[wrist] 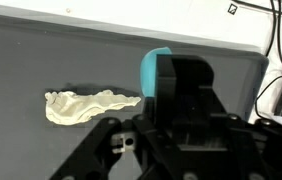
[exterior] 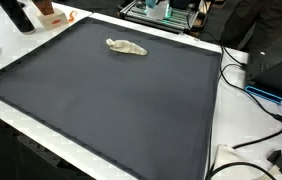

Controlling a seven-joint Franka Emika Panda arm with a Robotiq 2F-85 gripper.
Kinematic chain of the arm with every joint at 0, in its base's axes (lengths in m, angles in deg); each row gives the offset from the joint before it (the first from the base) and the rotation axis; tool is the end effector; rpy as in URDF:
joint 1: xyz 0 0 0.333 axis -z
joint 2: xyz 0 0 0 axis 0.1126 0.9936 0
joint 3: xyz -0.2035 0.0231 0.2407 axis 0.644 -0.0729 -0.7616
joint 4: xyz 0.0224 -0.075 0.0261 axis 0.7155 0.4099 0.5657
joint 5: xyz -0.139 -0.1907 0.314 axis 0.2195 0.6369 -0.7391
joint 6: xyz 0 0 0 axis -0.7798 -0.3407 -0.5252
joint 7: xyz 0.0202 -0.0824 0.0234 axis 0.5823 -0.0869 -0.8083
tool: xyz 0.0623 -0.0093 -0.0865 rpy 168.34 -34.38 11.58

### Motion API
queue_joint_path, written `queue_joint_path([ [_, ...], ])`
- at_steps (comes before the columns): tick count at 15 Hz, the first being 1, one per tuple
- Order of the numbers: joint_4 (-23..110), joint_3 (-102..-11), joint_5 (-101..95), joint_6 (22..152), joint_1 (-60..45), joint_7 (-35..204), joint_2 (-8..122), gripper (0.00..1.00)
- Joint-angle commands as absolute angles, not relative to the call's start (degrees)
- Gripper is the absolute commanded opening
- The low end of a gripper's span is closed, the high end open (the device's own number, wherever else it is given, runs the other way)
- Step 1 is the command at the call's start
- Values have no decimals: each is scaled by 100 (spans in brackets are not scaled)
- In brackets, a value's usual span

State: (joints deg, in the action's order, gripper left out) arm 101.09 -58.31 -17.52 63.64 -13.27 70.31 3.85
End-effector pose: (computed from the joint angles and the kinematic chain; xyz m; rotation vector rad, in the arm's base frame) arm 0.3463 0.0397 0.4508 -2.9168 -0.2454 0.0366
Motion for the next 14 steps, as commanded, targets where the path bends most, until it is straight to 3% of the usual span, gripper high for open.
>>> queue_joint_path([
  [1, 10098, -5876, -1778, 6345, -1274, 7004, 388, 50],
  [13, 10098, -5876, -1778, 6346, -1274, 7004, 388, 50],
  [14, 10098, -5876, -1778, 6346, -1274, 7004, 388, 25],
])
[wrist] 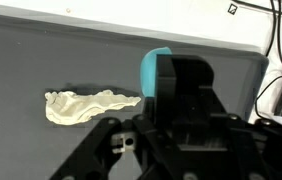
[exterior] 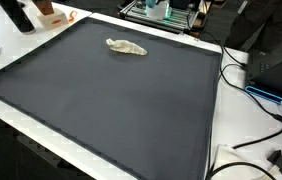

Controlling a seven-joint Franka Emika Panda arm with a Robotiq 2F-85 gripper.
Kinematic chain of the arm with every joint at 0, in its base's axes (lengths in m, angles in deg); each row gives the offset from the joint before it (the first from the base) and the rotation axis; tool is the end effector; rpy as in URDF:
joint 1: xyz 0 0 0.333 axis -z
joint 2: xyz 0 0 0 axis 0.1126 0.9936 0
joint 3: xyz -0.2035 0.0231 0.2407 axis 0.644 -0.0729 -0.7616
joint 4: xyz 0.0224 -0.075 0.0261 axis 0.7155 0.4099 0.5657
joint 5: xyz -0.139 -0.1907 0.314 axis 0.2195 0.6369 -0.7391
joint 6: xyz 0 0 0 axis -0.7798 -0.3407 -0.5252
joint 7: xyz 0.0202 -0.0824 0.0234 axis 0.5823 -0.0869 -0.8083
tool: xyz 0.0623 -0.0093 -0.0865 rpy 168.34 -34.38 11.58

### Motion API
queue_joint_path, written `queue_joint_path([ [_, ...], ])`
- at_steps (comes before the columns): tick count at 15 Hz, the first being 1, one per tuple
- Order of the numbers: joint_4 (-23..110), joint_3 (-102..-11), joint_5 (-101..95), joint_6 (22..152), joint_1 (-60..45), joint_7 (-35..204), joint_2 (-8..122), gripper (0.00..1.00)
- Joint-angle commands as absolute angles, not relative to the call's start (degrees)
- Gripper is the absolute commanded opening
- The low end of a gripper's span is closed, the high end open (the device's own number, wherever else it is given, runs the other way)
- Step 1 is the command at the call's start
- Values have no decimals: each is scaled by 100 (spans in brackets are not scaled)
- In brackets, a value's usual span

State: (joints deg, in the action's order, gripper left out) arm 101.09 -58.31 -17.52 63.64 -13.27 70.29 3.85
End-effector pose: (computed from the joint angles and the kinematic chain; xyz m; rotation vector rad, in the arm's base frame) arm 0.3463 0.0397 0.4508 -2.9167 -0.2460 0.0366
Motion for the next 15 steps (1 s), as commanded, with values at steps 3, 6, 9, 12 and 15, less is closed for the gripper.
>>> queue_joint_path([
  [3, 9817, -5124, -2250, 6251, -1260, 6211, 768, 25],
  [6, 9593, -4427, -2783, 6197, -1286, 5001, 1081, 25],
  [9, 9310, -3837, -3464, 5934, -1295, 3817, 1559, 25],
  [12, 9080, -3505, -4422, 5614, -1188, 2698, 2150, 25],
  [15, 8823, -3444, -5415, 4974, -882, 1777, 2901, 25],
])
